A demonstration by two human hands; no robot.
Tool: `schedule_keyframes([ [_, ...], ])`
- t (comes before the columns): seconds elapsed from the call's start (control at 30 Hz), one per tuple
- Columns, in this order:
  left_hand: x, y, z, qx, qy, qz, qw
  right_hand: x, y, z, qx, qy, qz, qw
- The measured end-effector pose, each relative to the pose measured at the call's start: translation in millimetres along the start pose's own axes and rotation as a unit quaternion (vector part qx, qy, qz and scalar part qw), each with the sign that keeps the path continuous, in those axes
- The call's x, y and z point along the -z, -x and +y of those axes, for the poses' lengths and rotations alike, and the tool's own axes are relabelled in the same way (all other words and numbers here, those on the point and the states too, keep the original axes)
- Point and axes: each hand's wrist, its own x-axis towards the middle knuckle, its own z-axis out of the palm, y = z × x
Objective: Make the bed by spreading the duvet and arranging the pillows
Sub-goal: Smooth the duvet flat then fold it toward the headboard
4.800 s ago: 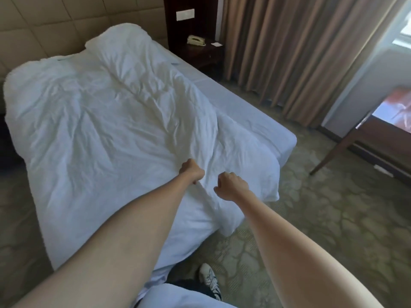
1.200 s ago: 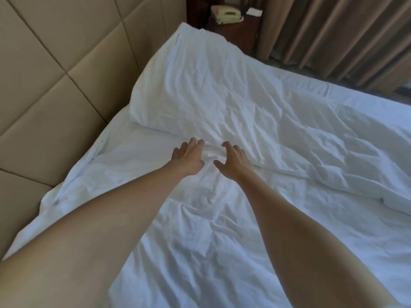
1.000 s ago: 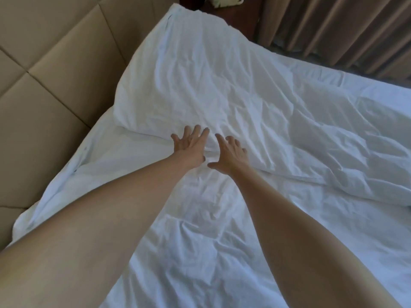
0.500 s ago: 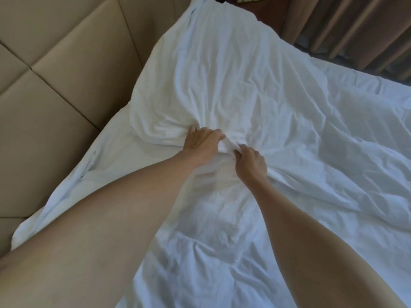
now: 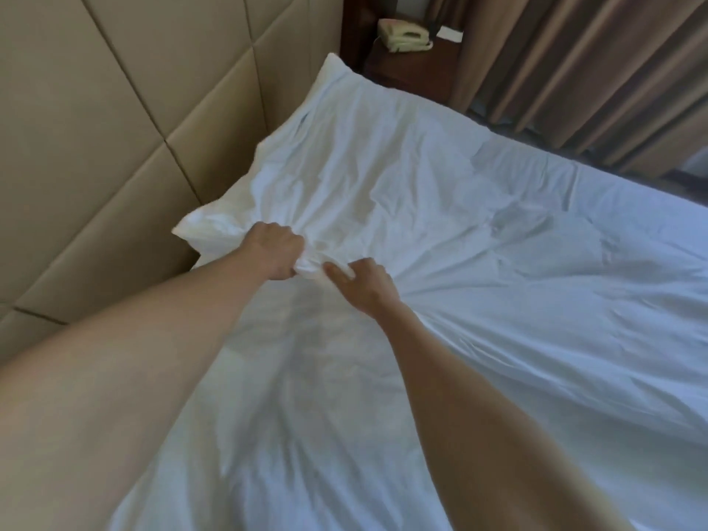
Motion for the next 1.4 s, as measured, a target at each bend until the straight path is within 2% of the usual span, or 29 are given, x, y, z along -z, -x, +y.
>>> schedule_keyframes([
  [0.17, -30, 62, 21, 0.002, 0.041, -0.146, 0.988, -22, 58, 2, -0.03, 0.045, -0.116, 0.992],
  [0.27, -24, 77, 36, 0.003, 0.035, -0.185, 0.982, -19, 87, 1, -0.04, -0.007, -0.139, 0.99],
  [0.4, 8, 90, 83, -0.055, 0.062, -0.144, 0.986, 8, 125, 16, -0.056, -0.053, -0.09, 0.993],
  [0.53, 39, 116, 159, -0.121, 0.065, -0.12, 0.983, 53, 178, 69, -0.094, -0.051, -0.043, 0.993],
  [0.67, 62, 144, 227, -0.145, 0.054, -0.124, 0.98, 89, 233, 129, -0.12, -0.047, -0.002, 0.992],
  [0.83, 91, 189, 324, -0.157, 0.039, -0.126, 0.979, 125, 302, 216, -0.13, -0.044, 0.028, 0.99],
  [1.1, 123, 252, 519, -0.164, 0.046, -0.127, 0.977, 196, 420, 384, -0.12, -0.053, 0.036, 0.991],
  [1.23, 138, 261, 613, -0.179, 0.104, -0.122, 0.971, 236, 465, 467, -0.14, -0.035, 0.028, 0.989],
  [1.4, 141, 247, 681, -0.158, 0.134, -0.078, 0.975, 266, 475, 522, -0.116, -0.054, 0.06, 0.99],
])
